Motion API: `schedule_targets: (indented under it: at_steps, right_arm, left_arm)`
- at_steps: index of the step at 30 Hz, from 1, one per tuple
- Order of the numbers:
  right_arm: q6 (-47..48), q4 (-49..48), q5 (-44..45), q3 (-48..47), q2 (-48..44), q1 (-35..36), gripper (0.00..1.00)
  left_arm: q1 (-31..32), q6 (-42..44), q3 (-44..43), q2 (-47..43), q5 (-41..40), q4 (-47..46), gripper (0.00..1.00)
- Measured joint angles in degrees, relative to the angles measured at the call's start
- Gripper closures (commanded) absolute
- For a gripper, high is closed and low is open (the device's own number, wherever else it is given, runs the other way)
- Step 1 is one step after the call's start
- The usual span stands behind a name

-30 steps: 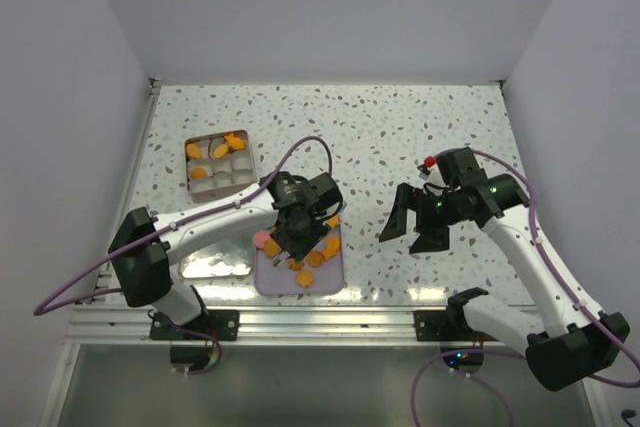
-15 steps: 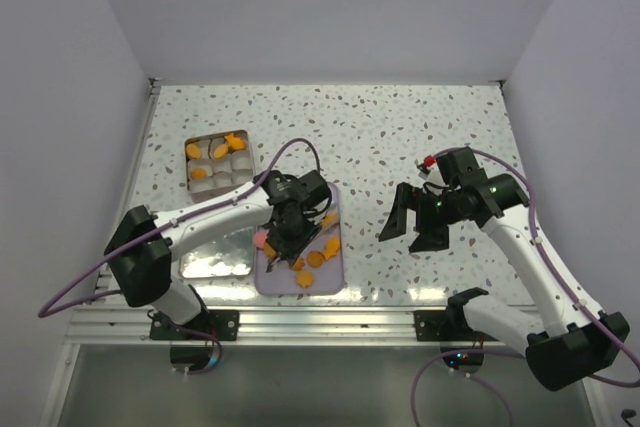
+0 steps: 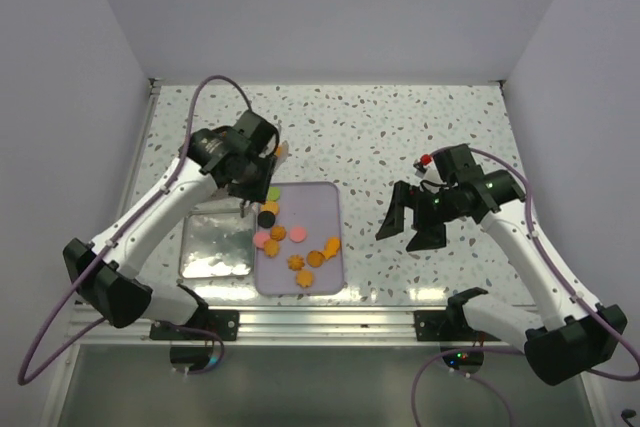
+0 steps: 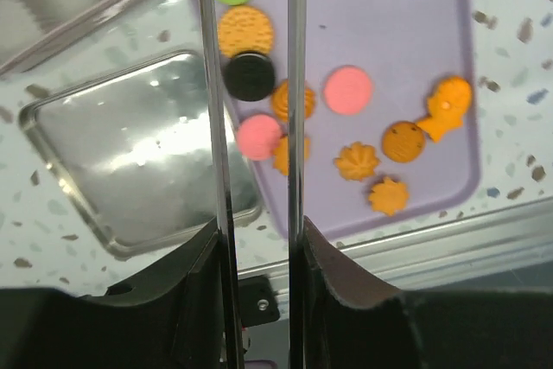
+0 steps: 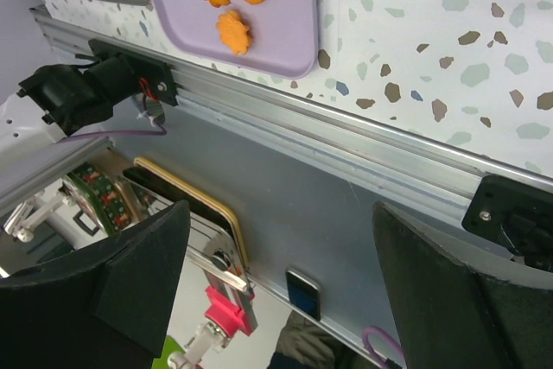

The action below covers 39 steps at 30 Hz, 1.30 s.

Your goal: Pack the cookies

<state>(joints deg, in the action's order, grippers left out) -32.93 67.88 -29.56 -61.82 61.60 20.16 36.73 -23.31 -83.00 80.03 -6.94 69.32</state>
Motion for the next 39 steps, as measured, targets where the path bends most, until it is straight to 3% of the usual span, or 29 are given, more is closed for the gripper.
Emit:
schedule_targets:
  at_steps: [6, 10, 26, 39]
  right_arm:
    - [0.02, -0.11, -0.07, -2.21, 1.05, 0.5, 0.1]
    - [0.02, -0.09, -0.11, -2.67, 1.03, 0.74, 0.11]
    - [0.46, 0.17, -0.13, -2.67, 1.03, 0.94, 0.11]
    - [0.55, 0.2, -0.13, -2.67, 1.03, 1.16, 0.11]
  left_arm:
    - [-14.32, -0.04, 0.31, -0.39, -2.27, 2.6, 0.65]
    - [-18.78, 0.37, 0.39, -0.35, -2.05, 2.56, 0.65]
    - [-23.58, 0.72, 2.03, 5.14, -2.01, -0.04, 0.64]
    - [-23.71, 1.51, 4.17, 7.3, -2.21, -4.33, 0.52]
